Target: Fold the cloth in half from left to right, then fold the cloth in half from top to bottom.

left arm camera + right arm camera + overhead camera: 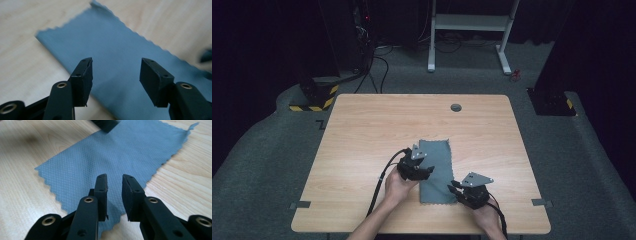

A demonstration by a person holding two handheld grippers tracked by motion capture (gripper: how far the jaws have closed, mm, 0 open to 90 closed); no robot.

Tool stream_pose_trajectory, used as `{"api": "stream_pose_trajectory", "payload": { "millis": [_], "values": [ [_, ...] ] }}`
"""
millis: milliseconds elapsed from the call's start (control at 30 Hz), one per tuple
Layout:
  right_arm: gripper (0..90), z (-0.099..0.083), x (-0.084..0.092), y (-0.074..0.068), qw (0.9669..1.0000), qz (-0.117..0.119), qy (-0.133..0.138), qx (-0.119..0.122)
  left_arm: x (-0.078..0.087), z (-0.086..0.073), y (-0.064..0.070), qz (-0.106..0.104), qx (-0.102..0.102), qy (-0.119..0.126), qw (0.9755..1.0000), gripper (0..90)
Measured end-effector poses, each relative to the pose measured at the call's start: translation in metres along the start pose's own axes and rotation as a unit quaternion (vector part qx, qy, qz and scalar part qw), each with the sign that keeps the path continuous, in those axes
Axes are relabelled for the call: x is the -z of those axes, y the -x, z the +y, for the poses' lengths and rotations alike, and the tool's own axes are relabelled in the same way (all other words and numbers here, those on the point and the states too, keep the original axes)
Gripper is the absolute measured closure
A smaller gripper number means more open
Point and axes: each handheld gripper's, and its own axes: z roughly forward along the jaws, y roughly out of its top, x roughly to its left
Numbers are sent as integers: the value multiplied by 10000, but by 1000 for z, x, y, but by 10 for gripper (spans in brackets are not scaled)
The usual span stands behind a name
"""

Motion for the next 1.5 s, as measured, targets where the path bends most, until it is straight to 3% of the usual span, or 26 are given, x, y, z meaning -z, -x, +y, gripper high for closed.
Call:
{"api": "stream_pose_trajectory", "payload": {
  "millis": [133, 300, 433, 567, 700, 800, 967, 1167, 1367, 1500],
  "values": [
    [726, 0, -7, 3, 9998, 40, -185, 53, 10, -20, 16, -228, -35, -27, 9997, 432],
    [697, -9, -9, 9, 9994, -61, -342, 37, 17, -40, 32, 84, -346, -289, 9990, 437],
    [685, -10, -7, 13, 9991, -217, -357, -20, 22, -53, 32, 115, -180, -308, 9993, 449],
    [640, -12, -1, 7, 9996, 26, -264, -117, 27, -58, 36, 98, -115, -333, 9993, 478],
    [628, -19, 1, -1, 9994, 30, -324, -72, 29, -59, 43, -14, -246, -314, 9992, 624],
    [665, -20, 2, -2, 9994, 33, -314, -121, 30, -60, 45, -132, -249, -277, 9992, 743],
    [747, -19, 2, -3, 9993, 127, -343, -57, 29, -61, 44, -342, -262, -254, 9988, 866],
    [839, -19, 2, -7, 9994, 156, -323, -2, 30, -62, 44, -338, -314, -226, 9987, 892],
    [858, -18, 2, -13, 9992, 160, -351, 113, 35, -64, 44, -288, -449, -284, 9982, 893],
    [861, -15, 0, -20, 9986, 219, -409, 247, 40, -70, 42, -322, -367, -248, 9985, 894]
  ]
}}
